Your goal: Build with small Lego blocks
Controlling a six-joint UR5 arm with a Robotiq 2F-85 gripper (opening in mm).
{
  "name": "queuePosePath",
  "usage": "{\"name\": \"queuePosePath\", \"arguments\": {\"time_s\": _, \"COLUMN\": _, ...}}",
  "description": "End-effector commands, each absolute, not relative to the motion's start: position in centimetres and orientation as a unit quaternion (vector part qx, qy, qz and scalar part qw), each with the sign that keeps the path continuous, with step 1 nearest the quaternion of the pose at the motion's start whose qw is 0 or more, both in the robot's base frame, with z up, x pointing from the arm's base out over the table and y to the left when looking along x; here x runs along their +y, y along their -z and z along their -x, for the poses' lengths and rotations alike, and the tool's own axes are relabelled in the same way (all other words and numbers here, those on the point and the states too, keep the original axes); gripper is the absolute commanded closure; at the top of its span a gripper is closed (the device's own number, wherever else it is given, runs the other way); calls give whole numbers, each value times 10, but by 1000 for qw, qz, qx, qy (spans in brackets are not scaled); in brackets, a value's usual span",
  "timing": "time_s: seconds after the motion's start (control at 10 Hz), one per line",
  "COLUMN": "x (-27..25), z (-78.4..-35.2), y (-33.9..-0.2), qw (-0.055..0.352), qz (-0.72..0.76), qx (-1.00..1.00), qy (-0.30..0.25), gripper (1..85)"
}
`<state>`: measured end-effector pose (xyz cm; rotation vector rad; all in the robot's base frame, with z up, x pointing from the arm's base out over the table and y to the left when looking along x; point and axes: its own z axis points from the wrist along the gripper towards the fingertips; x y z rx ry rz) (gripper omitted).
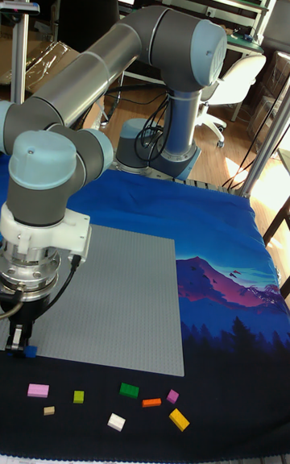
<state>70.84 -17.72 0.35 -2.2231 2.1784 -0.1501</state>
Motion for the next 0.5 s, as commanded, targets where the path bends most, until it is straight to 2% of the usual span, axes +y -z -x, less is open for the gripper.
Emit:
{"name": "queuePosePath", "arguments": {"time_s": 0.0, "x": -174, "z": -689, "y": -16, "qw": 9, "qz": 686, "qx": 726, "qy": 32, "gripper": 683}}
{"name": "queuePosePath", "arguments": {"time_s": 0.4, "x": -176, "z": -659, "y": -25, "qw": -6, "qz": 675, "qx": 738, "qy": 9, "gripper": 627}}
